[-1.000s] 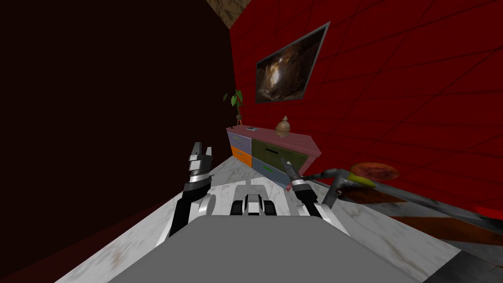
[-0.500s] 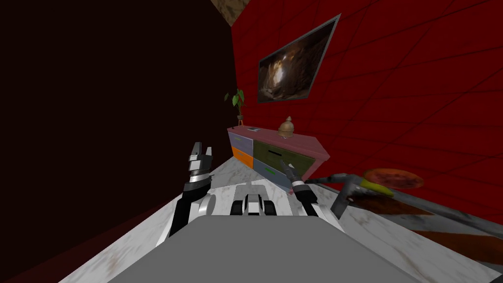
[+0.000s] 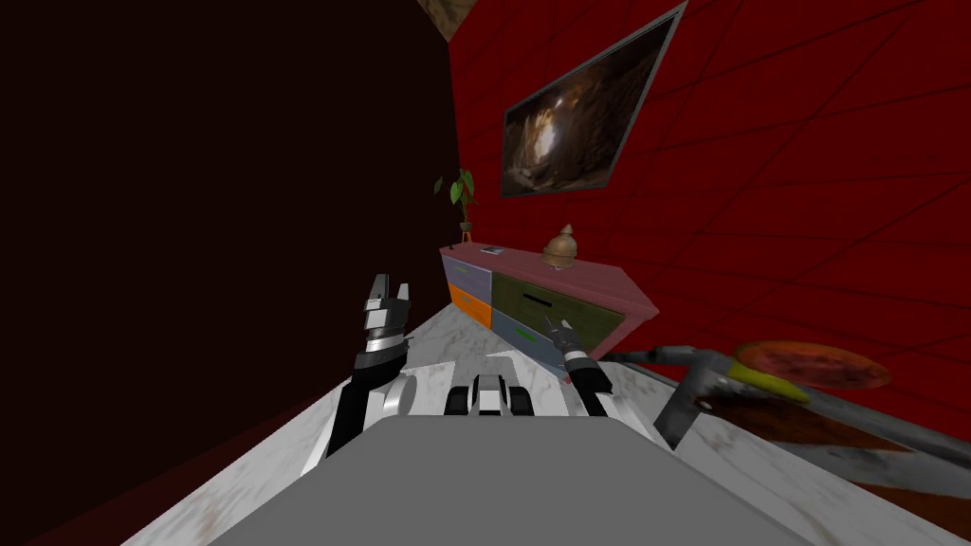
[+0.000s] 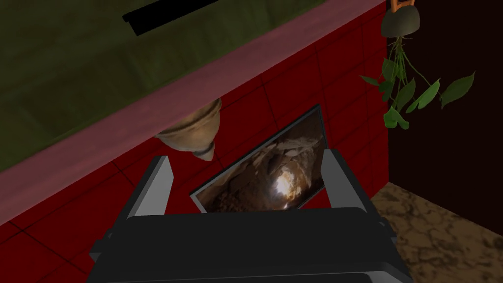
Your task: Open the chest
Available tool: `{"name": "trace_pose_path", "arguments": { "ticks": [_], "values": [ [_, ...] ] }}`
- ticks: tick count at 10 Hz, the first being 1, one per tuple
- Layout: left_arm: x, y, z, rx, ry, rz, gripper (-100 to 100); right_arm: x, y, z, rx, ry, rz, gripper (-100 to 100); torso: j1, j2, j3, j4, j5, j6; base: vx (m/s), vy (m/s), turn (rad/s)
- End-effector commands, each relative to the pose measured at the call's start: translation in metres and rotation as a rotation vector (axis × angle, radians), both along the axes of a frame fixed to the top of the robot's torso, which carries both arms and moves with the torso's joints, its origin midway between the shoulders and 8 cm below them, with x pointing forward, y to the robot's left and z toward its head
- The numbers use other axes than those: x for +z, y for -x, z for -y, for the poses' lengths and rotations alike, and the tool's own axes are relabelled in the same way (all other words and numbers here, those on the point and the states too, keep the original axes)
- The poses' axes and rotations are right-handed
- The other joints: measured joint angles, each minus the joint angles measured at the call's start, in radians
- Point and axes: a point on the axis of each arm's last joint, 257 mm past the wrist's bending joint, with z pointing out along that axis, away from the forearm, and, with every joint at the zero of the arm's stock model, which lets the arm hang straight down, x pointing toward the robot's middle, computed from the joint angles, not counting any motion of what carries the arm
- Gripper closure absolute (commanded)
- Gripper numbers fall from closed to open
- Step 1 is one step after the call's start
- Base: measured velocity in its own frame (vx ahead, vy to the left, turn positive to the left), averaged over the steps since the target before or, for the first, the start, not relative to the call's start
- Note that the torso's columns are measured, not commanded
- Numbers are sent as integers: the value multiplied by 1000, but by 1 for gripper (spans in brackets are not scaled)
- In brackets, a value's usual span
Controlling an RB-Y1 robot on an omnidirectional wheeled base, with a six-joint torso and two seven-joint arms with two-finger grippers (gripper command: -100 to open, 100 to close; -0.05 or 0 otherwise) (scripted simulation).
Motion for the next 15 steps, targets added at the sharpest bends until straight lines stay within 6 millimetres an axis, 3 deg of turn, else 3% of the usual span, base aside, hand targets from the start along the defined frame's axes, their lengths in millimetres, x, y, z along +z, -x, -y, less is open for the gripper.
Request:
{"name": "trace_pose_path", "arguments": {
  "ticks": [1, 8, 10, 15],
  "values": [
    [0, 0, 0, 0, 0, 0, 0, -15, 3, 10, -34, 100, -47, -100, 1, 0, 0, 0, 0, 0, 69, 42, 12],
    [0, 0, 0, 0, 0, 0, 0, -61, 18, 48, -147, 392, -209, -100, 1, 0, 0, 0, 0, 0, 85, 38, 22],
    [0, 0, 0, 0, 0, 0, 0, -60, 18, 49, -146, 416, -210, -100, 0, -1, 0, 0, 0, 0, 56, 26, 4],
    [0, 0, 0, 0, 0, 0, 0, -87, 34, 77, -219, 623, -327, -100, 0, -2, -1, -1, 0, 0, 77, 30, 22]
  ]
}}
